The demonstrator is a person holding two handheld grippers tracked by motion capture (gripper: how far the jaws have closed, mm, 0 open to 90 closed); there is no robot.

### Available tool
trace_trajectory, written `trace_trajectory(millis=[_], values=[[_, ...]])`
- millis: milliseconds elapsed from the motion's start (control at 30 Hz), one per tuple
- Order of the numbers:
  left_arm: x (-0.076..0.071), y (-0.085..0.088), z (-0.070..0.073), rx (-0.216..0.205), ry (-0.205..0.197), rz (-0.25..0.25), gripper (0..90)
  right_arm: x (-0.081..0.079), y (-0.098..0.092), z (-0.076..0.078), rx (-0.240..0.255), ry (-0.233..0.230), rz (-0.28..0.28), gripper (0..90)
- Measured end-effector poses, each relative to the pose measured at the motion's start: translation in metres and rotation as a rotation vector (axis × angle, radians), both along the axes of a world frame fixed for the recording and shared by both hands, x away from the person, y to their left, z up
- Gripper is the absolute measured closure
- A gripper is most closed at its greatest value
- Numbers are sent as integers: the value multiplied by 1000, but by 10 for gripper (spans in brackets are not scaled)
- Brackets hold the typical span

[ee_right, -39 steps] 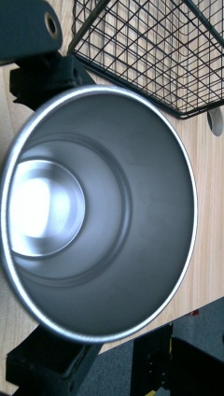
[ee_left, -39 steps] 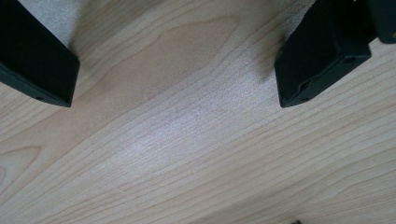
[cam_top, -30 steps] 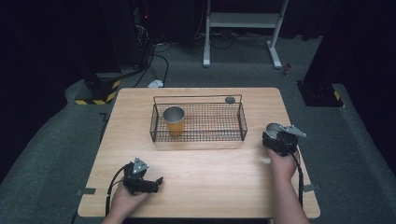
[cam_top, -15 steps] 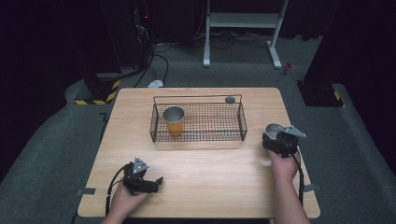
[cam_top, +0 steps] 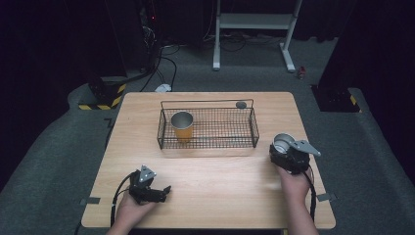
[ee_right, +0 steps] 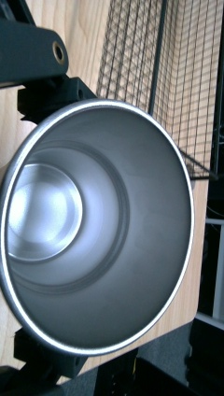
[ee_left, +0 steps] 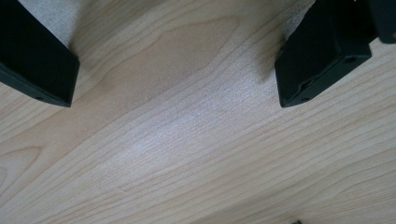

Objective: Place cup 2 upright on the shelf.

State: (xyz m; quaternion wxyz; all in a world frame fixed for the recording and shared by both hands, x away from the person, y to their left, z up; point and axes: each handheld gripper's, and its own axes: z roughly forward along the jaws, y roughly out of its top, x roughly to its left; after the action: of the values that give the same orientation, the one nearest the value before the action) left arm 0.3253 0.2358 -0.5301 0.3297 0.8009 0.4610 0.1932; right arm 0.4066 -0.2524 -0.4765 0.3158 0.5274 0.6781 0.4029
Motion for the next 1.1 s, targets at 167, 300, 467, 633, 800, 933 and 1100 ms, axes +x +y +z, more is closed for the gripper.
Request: trace_trajectory(millis=[167, 300, 467, 633, 800, 933, 1100], values=[[0, 0, 0, 4, 1, 2, 0, -8, 6, 1, 5, -8, 18, 185], [0, 0, 0, 6, -1, 1, 0, -13, 9, 3, 6, -17, 29, 184], [0, 0, 0, 8, 0, 2, 0, -23, 17, 4, 10, -28, 53, 185], [0, 0, 0, 5, 1, 5, 0, -26, 24, 4, 10, -31, 75, 185], [0, 0, 0, 4, 1, 6, 0, -30, 38, 8, 5, -48, 111, 185], [0, 0, 0, 4, 1, 6, 0, -33, 47, 11, 13, -62, 133, 185], [0, 0, 0, 5, 1, 6, 0, -35, 57, 16, 18, -78, 158, 185]])
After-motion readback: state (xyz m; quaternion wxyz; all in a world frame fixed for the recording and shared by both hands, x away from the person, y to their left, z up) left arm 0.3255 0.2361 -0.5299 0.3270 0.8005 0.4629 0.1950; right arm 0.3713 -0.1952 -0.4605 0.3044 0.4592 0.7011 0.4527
